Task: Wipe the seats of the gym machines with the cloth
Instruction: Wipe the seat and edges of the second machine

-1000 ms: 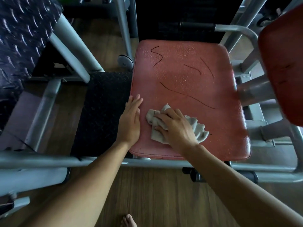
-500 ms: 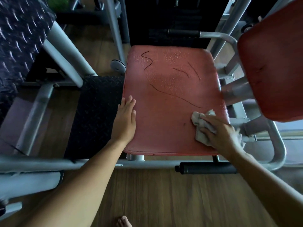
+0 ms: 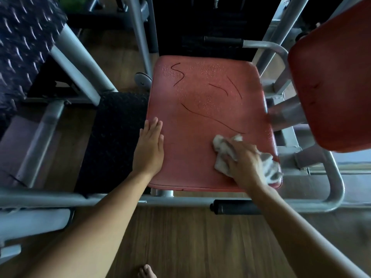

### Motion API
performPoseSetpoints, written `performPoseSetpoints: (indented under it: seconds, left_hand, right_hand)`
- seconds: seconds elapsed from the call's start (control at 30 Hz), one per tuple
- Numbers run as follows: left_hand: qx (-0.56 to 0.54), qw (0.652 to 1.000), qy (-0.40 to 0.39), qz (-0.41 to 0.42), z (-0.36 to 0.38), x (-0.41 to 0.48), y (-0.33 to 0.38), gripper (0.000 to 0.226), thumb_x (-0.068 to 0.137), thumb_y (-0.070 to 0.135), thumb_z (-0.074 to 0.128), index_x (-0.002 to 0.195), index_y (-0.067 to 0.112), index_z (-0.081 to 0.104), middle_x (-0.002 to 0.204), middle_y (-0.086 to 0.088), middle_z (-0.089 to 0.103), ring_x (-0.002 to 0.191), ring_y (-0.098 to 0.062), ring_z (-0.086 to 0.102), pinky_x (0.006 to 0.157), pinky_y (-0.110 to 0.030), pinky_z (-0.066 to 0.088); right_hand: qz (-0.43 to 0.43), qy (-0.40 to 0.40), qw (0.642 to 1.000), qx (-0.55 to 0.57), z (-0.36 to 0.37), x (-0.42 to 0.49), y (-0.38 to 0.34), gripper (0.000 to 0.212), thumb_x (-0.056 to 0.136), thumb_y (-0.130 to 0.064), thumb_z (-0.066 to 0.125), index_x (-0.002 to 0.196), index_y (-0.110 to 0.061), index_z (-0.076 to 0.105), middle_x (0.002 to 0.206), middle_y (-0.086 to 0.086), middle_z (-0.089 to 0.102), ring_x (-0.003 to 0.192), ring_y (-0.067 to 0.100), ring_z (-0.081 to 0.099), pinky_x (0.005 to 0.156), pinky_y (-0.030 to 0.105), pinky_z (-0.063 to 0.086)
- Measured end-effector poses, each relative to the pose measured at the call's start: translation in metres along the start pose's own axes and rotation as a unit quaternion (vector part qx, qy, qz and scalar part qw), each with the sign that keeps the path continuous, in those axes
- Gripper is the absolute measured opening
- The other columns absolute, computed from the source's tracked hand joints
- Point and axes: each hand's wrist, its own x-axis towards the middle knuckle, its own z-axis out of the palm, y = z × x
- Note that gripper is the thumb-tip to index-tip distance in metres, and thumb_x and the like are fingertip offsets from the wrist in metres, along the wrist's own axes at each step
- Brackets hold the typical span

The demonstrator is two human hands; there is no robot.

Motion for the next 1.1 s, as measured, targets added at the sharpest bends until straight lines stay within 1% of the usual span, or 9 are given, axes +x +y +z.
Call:
performPoseSetpoints:
  seconds: [0.1,0.2,0.3,0.43,0.57,0.73,0.87,1.0,1.1]
  left_hand:
    - [0.028,1.0,-0.012,-0.001,0.0,0.001,0.004,0.049,0.109,0.026,0.027,0.156,0.013,0.028,0.166,0.0,0.019,0.155,-0.018,0.006,0.127,-0.039,0.006]
    - [0.098,0.995,0.0,-0.012,-0.002,0.004,0.011,0.05,0.108,0.031,0.029,0.154,0.012,0.033,0.164,-0.002,0.026,0.154,-0.023,0.013,0.127,-0.044,0.007]
    - [0.132,0.991,0.005,-0.021,-0.001,0.014,0.022,0.052,0.107,0.036,0.03,0.152,0.012,0.036,0.162,-0.004,0.029,0.154,-0.025,0.013,0.126,-0.046,0.006]
    - [0.127,0.991,-0.037,-0.018,0.013,0.031,0.038,0.057,0.108,0.036,0.025,0.158,0.011,0.017,0.168,-0.005,0.009,0.155,-0.024,-0.001,0.126,-0.039,-0.002]
    - [0.142,0.99,-0.005,-0.016,0.02,0.03,0.039,0.053,0.109,0.028,0.025,0.158,0.01,0.018,0.167,-0.005,0.009,0.155,-0.025,0.002,0.127,-0.037,0.002]
    - [0.133,0.991,0.014,-0.006,0.022,0.032,0.033,0.051,0.108,0.022,0.029,0.157,0.01,0.024,0.167,-0.005,0.015,0.155,-0.024,0.006,0.126,-0.033,0.001]
    - [0.144,0.989,0.025,-0.002,0.026,0.03,0.031,0.05,0.109,0.023,0.026,0.157,0.011,0.025,0.167,-0.003,0.015,0.155,-0.023,0.006,0.126,-0.033,0.0]
    - [0.136,0.99,0.028,0.0,0.029,0.031,0.029,0.051,0.107,0.025,0.024,0.156,0.01,0.029,0.166,-0.004,0.019,0.155,-0.025,0.01,0.127,-0.038,0.007]
    - [0.132,0.991,0.024,-0.001,0.029,0.031,0.03,0.051,0.108,0.025,0.024,0.156,0.01,0.028,0.166,-0.004,0.019,0.155,-0.023,0.008,0.127,-0.04,0.011]
  right_hand:
    - [-0.167,-0.079,0.983,0.009,0.008,-0.016,-0.005,0.054,0.086,-0.017,0.075,0.138,-0.021,0.059,0.125,0.001,0.066,0.11,0.022,0.057,0.095,0.041,0.047]
    - [-0.24,-0.086,0.967,-0.001,-0.003,-0.004,0.014,0.054,0.091,-0.024,0.072,0.142,-0.02,0.055,0.132,-0.004,0.063,0.116,0.012,0.054,0.102,0.04,0.045]
    - [-0.231,-0.075,0.97,-0.019,-0.009,-0.004,0.023,0.058,0.097,-0.031,0.063,0.151,-0.023,0.043,0.147,-0.004,0.052,0.136,0.009,0.044,0.116,0.048,0.034]
    - [-0.301,-0.155,0.934,-0.111,-0.02,-0.003,0.042,0.059,0.103,-0.046,0.038,0.158,-0.041,0.015,0.166,-0.002,0.019,0.153,0.016,0.016,0.125,0.042,0.012]
    - [-0.335,-0.157,0.92,-0.13,-0.017,0.028,0.052,0.059,0.103,-0.044,0.036,0.159,-0.03,0.021,0.161,0.005,0.032,0.15,0.023,0.026,0.124,0.041,0.015]
    - [-0.164,-0.061,0.977,-0.125,0.0,0.121,0.054,0.059,0.101,-0.041,0.032,0.156,-0.022,0.025,0.16,0.006,0.034,0.148,0.027,0.03,0.122,0.048,0.023]
    - [-0.106,-0.001,0.991,-0.078,0.002,0.15,0.043,0.058,0.101,-0.041,0.038,0.155,-0.023,0.028,0.158,0.004,0.037,0.146,0.025,0.032,0.118,0.044,0.032]
    - [-0.242,-0.065,0.966,-0.063,0.001,0.095,0.04,0.064,0.099,-0.055,0.048,0.154,-0.027,0.033,0.156,0.005,0.038,0.139,0.024,0.042,0.105,0.047,0.046]
    - [-0.351,-0.129,0.923,-0.086,-0.007,0.085,0.059,0.068,0.099,-0.057,0.048,0.156,-0.023,0.033,0.159,0.001,0.037,0.145,0.019,0.036,0.114,0.044,0.038]
